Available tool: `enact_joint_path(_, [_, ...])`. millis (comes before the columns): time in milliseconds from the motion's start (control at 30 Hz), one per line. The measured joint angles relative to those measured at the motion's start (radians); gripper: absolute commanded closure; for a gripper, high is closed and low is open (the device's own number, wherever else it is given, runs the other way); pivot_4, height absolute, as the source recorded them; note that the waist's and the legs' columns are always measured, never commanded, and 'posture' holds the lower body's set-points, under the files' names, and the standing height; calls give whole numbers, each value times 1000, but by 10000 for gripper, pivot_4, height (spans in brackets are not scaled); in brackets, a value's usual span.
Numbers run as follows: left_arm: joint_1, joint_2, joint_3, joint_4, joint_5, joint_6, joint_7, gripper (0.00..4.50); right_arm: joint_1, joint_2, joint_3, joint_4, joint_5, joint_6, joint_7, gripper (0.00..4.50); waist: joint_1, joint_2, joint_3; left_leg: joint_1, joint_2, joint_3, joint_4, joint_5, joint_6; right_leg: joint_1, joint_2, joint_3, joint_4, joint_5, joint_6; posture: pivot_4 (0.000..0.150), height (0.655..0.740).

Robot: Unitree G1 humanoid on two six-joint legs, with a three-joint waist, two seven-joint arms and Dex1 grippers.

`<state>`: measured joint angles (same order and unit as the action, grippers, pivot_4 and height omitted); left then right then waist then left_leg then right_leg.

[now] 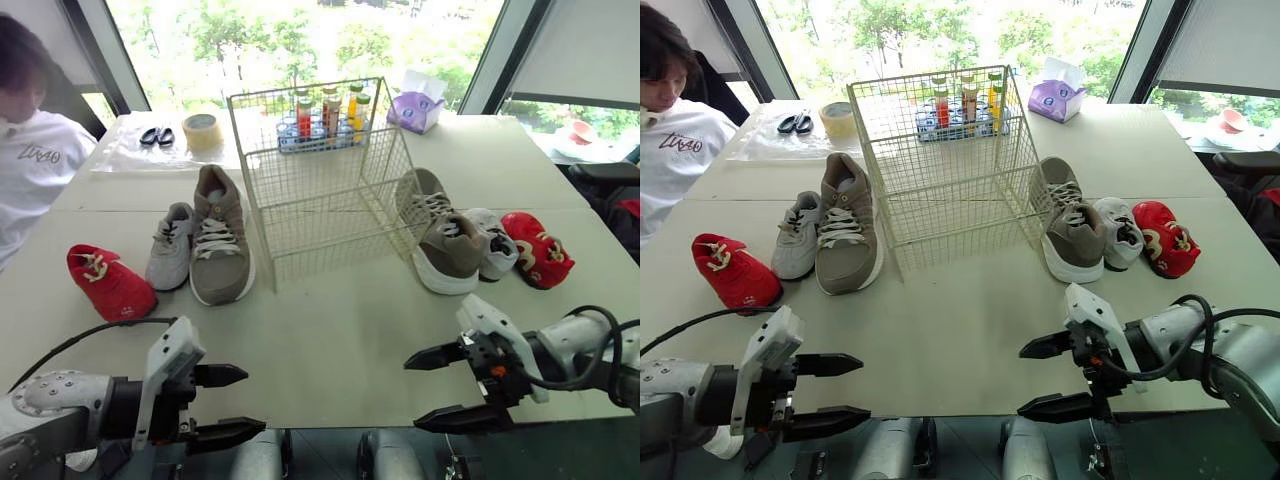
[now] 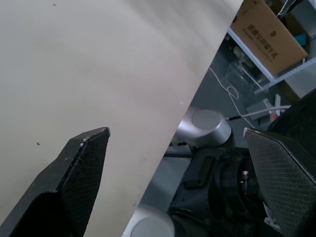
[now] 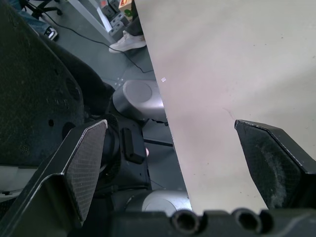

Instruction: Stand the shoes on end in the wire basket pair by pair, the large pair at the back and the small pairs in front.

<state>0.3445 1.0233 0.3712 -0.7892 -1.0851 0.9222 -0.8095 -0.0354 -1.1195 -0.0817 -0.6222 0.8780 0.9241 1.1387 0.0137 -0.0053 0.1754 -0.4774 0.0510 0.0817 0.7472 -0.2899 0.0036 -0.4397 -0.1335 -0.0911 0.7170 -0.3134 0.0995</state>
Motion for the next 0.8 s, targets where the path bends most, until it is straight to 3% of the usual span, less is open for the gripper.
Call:
enact_joint_path(367, [-60, -3, -31, 33, 19, 5, -1, 246, -8, 0, 37, 0, -70, -4, -37, 0, -1, 0, 0, 0, 0, 0, 0, 0, 0, 0, 0, 0, 0, 0, 0, 1500, 6675])
enact_joint_path(500, [-78, -15, -82, 35, 80, -16, 8, 246, -41, 1, 45, 22, -77, -4, -39, 0, 0, 0, 0, 0, 0, 0, 0, 0, 0, 0, 0, 0, 0, 0, 0, 1500, 6675])
enact_joint_path(800, [-86, -42, -82, 41, 80, -18, 9, 246, -142, 43, 50, 51, -63, 55, -100, 0, 0, 0, 0, 0, 0, 0, 0, 0, 0, 0, 0, 0, 0, 0, 0, 1500, 6675])
